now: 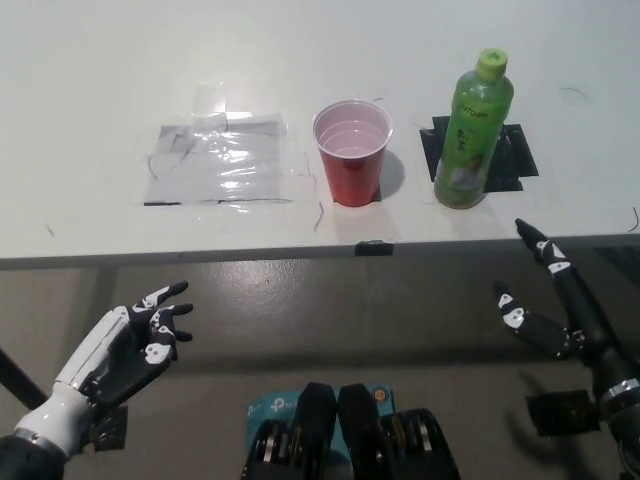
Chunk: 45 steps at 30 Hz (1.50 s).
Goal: The robot uses its right hand to pick up a bottle kept in the middle of the desk and tilt it into a cup kept next to it to pour water out
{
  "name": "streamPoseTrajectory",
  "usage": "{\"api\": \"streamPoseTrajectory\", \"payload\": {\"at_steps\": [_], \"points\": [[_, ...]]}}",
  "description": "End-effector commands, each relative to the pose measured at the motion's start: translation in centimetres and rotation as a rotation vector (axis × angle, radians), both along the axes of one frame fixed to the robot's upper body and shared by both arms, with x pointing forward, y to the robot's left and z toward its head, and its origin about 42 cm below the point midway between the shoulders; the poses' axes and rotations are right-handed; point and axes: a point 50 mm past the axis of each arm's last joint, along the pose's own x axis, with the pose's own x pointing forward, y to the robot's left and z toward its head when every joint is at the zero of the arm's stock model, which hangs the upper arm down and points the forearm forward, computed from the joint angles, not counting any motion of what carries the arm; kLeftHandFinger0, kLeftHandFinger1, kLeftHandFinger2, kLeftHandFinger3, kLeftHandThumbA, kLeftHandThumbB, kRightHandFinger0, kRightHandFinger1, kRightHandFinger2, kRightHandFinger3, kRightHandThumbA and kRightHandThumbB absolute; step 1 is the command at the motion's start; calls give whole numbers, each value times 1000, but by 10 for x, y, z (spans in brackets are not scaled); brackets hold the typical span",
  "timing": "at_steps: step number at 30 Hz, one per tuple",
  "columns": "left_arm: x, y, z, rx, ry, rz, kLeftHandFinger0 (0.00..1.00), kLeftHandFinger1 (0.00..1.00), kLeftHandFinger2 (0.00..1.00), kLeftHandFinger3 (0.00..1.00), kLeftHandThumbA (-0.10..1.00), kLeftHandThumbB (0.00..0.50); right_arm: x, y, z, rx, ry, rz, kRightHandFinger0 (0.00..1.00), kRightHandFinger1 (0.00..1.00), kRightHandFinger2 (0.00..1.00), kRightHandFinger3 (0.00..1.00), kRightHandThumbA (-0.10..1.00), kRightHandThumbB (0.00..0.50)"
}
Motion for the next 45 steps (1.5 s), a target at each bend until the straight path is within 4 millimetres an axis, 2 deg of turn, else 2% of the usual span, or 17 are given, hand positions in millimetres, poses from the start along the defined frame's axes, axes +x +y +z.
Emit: {"api": "streamPoseTrajectory", "payload": {"at_steps": [1,3,4,5,6,10,13,16,23,26,29,30,32,37,40,43,45], "points": [[0,-2,12,0,-31,-33,746,892,1000,1000,737,87,15,-2,43,28,-91,18,1000,1000,1000,1000,419,270],[0,-2,12,0,-31,-36,749,901,1000,1000,750,84,27,-4,62,-64,-85,24,1000,1000,1000,1000,618,304],[0,-2,11,-1,-31,-35,748,897,1000,1000,743,76,32,-4,69,-94,-55,31,1000,1000,1000,1000,771,374],[-3,-4,7,-7,-22,-30,746,893,1000,1000,735,72,39,-5,80,-145,1,45,1000,1000,1000,1000,875,455],[-4,-4,7,-6,-19,-25,745,890,1000,1000,727,76,44,-6,87,-166,20,52,1000,1000,1000,1000,922,495],[-4,-5,6,-13,-14,-33,746,890,1000,1000,723,81,67,-7,96,-160,33,8,1000,1000,1000,1000,941,500],[-4,-5,6,-7,-15,-38,749,889,1000,1000,737,91,80,-8,94,-129,54,-24,1000,1000,1000,1000,998,500],[-4,-6,6,-12,-9,-37,747,889,1000,1000,732,94,94,-6,92,-111,82,-50,1000,1000,1000,1000,1000,500],[-3,-5,5,-7,-14,-36,736,882,1000,1000,734,93,113,7,75,-36,162,-79,1000,1000,1000,1000,969,500],[-4,-5,5,-1,-8,-35,743,885,1000,1000,742,104,130,14,55,20,248,-122,1000,1000,1000,1000,962,500],[-4,-4,5,-3,-6,-34,751,888,1000,1000,737,105,134,18,48,50,271,-152,1000,1000,1000,1000,945,500],[-8,-7,2,-12,-2,-35,759,892,1000,1000,734,105,136,20,38,67,302,-169,1000,1000,1000,1000,965,500],[-8,-8,2,-13,-4,-36,761,893,1000,1000,733,104,136,21,37,86,307,-174,1000,1000,1000,1000,955,500],[-9,-8,1,-11,-5,-36,747,878,1000,1000,737,112,140,25,50,107,271,-176,1000,1000,1000,1000,916,500],[-13,-8,-2,-11,0,-43,750,881,1000,1000,733,101,144,27,60,37,238,-192,1000,1000,1000,1000,963,500],[-15,-9,-3,-15,4,-44,757,886,1000,1000,726,88,148,28,74,9,200,-200,1000,1000,1000,1000,951,500],[-14,-9,-4,-14,4,-42,759,888,1000,1000,727,101,148,28,79,-7,183,-201,1000,1000,1000,1000,941,500]]}}
